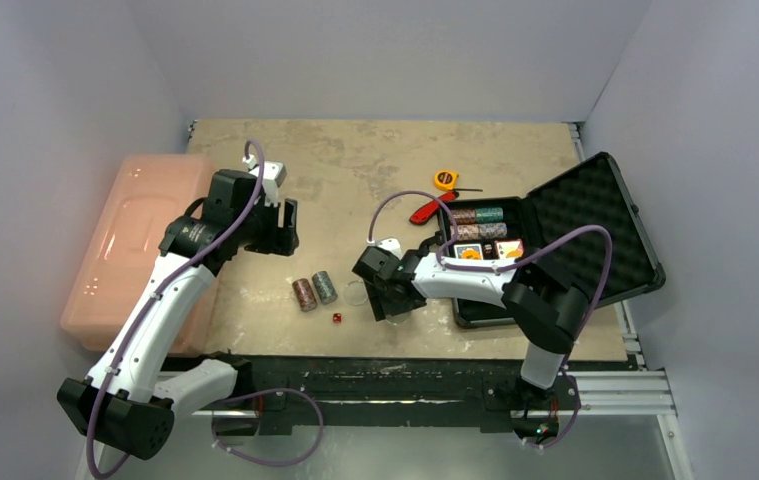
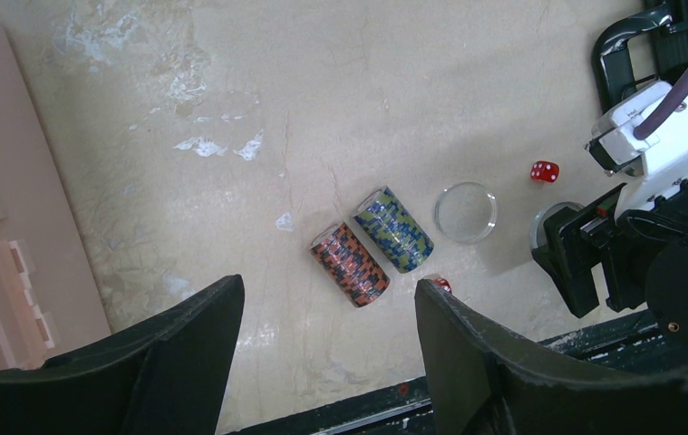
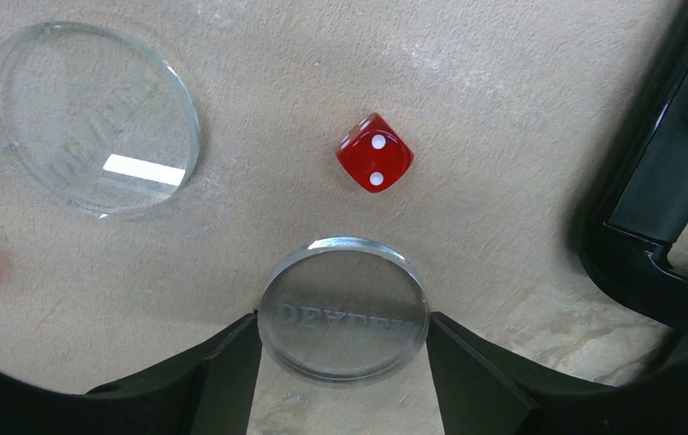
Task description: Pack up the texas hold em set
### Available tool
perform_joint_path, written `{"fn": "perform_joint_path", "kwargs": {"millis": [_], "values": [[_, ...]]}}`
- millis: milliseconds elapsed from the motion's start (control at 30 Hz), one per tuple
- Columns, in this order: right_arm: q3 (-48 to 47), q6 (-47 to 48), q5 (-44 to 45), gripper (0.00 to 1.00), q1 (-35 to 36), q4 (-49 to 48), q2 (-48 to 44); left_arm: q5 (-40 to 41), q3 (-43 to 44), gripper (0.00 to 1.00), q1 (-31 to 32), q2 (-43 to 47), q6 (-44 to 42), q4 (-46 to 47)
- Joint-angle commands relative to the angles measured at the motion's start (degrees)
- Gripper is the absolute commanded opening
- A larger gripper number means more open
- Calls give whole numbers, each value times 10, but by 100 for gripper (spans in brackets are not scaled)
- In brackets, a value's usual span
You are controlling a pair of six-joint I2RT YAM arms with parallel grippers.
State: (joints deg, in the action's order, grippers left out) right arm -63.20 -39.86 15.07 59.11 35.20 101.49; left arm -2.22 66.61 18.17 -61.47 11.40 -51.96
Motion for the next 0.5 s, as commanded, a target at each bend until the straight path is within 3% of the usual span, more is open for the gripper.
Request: {"fn": "perform_joint_path", "kwargs": {"millis": [0, 467], "values": [[-18, 2, 22, 67, 8, 13, 15, 2, -4, 69, 4, 8, -6, 9], [-35, 22, 24, 53, 18, -6, -38, 4, -5, 69, 4, 10, -5, 10]]}}
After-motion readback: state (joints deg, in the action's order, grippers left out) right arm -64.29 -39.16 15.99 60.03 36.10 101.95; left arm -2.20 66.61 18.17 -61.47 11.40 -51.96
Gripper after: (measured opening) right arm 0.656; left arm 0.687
